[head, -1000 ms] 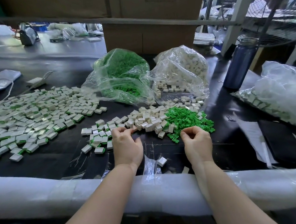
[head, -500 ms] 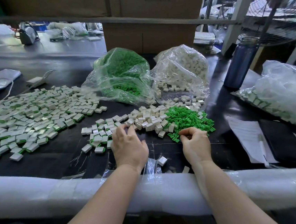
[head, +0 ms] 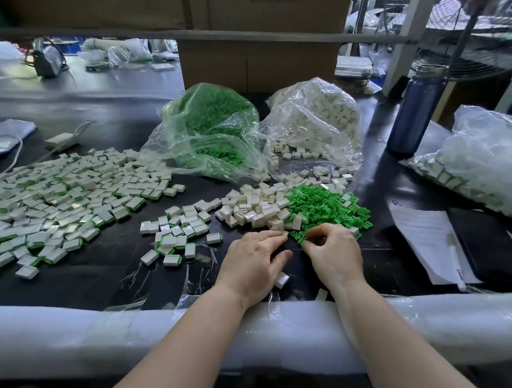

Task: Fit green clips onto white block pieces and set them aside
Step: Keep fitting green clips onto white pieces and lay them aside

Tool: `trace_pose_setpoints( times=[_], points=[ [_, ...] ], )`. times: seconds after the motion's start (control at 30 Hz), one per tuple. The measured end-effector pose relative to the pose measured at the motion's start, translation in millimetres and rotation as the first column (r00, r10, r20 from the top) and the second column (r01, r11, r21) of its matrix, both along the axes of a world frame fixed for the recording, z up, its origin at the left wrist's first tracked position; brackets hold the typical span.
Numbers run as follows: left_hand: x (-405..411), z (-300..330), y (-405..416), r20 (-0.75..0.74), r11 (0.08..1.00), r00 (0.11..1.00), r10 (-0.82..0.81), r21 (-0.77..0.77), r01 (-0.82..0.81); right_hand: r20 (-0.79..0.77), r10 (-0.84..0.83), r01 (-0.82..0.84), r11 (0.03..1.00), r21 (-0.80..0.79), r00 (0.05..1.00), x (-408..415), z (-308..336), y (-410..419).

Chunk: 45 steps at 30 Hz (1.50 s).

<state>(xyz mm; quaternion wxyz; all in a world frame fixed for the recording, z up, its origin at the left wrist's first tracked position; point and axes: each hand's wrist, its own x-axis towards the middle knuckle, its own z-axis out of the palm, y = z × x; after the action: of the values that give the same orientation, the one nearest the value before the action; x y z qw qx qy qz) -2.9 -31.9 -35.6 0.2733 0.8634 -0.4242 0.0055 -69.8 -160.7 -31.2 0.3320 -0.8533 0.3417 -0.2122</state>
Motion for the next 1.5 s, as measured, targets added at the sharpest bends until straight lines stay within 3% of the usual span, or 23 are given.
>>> trace_pose_setpoints(
  times=[0.13, 0.37, 0.57, 0.8, 0.93, 1.0, 1.13, 1.3, 1.5],
  points=[
    [-1.9, 2.7, 2.4, -0.038, 0.993, 0.998, 0.042, -0.106, -0.045, -0.027, -0.004, 0.004, 1.000, -0.015, 1.000, -1.5, 1.1, 0.6],
    [-2.7, 2.7, 4.2, -0.033, 0.982, 0.995, 0.098, -0.161, -0.102, -0.055, -0.009, 0.008, 1.000, -0.024, 0.998, -1.3, 1.1, 0.2],
    [0.9, -1.5, 1.7, -0.006, 0.995, 0.996, 0.084, 0.050, -0.084, -0.074, -0.008, 0.005, 0.999, -0.035, 0.997, -1.6, 1.2, 0.5],
    [0.7, -1.0, 2.5, -0.008, 0.996, 0.996, 0.084, -0.025, -0.084, -0.050, 0.011, -0.011, 1.000, -0.007, 0.999, -2.6, 3.8, 3.4],
    [0.1, -3.0, -1.1, 0.043, 0.985, 0.999, 0.019, 0.170, -0.026, 0.017, 0.061, -0.061, 0.998, -0.006, 0.998, -3.4, 4.1, 5.9],
    [0.2, -3.4, -1.3, 0.044, 0.981, 0.999, 0.007, 0.193, -0.015, 0.014, 0.123, -0.123, 0.992, -0.033, 0.992, -2.9, 1.8, 7.8],
    [0.8, -2.0, 0.5, 0.021, 0.996, 0.999, 0.025, 0.086, -0.027, -0.132, 0.161, -0.178, 0.976, -0.123, 0.978, -0.5, -2.1, 6.6],
    [1.9, -0.2, 3.1, -0.021, 0.984, 0.991, 0.131, -0.120, -0.133, -0.170, 0.224, -0.243, 0.965, -0.098, 0.960, 0.0, -1.4, 7.8],
    [2.6, -3.8, 1.0, 0.015, 0.994, 0.997, 0.080, 0.076, -0.080, -0.087, 0.209, -0.216, 0.973, -0.079, 0.974, -0.9, -1.1, 7.8]
  ],
)
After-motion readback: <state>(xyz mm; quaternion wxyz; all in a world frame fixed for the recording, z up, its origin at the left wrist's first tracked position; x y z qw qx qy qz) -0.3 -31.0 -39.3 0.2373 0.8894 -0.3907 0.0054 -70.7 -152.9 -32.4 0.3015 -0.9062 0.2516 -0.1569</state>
